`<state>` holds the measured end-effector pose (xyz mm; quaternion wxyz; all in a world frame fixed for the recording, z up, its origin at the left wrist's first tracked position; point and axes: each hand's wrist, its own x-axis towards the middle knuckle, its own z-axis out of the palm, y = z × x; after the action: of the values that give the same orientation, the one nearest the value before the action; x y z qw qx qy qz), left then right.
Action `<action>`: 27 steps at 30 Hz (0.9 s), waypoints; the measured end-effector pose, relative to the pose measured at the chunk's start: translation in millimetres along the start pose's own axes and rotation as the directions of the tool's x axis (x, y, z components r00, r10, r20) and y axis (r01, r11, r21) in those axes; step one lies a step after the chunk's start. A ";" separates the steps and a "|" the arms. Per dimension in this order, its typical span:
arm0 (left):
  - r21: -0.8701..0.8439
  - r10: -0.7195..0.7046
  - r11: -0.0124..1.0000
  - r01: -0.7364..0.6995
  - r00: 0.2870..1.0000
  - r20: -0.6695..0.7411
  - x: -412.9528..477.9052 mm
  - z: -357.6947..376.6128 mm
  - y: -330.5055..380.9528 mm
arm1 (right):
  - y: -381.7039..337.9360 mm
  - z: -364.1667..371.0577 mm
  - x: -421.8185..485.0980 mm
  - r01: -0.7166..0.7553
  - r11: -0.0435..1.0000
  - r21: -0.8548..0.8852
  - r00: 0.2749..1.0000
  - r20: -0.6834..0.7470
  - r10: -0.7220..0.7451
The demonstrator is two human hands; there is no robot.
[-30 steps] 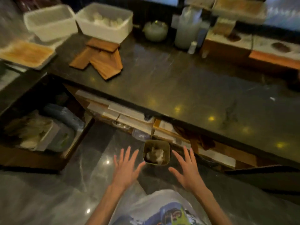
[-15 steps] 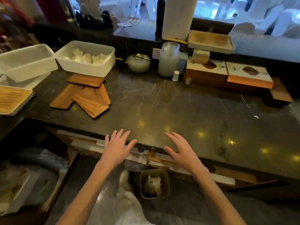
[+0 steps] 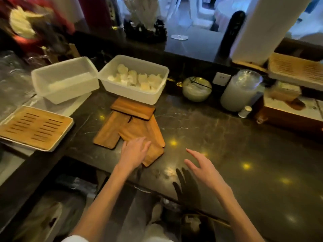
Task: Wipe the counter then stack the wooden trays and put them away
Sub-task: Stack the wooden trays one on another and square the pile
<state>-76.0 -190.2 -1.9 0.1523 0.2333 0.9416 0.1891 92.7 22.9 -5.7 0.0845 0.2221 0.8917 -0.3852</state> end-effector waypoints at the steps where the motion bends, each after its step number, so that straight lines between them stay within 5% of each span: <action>1: -0.017 -0.019 1.000 0.019 1.000 -0.007 8.5 -4.8 -10.9 | -6.3 5.4 11.6 -0.005 1.000 -0.006 1.000 0.027 0.005; 6: -0.022 -0.114 0.993 0.114 0.993 0.022 52.8 -10.1 -53.3 | -28.7 36.4 64.3 -0.093 0.995 0.027 0.985 0.146 0.088; 14: -0.121 -0.287 0.949 0.293 0.956 0.063 124.8 -6.7 -83.8 | -48.9 97.3 106.6 -0.432 0.866 0.254 0.883 0.318 0.347; 17: -0.081 -0.313 0.943 0.322 0.944 0.107 145.7 -3.1 -91.1 | -50.1 106.8 111.1 -0.502 0.764 0.405 0.861 0.313 0.400; 23: -0.006 -0.265 0.964 0.267 0.957 0.116 163.5 7.1 -95.4 | -43.4 116.8 113.5 -0.690 0.420 0.590 0.724 0.546 0.422; 27: -0.105 -0.402 0.896 0.431 0.889 0.219 170.3 -0.4 -86.6 | -27.1 116.2 111.6 -0.713 0.218 0.667 0.683 0.591 0.429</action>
<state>-253.0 -176.6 -72.3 0.2963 0.0305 0.9336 0.1992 -21.1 -40.7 -104.1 0.2223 0.4904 0.3961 -0.7437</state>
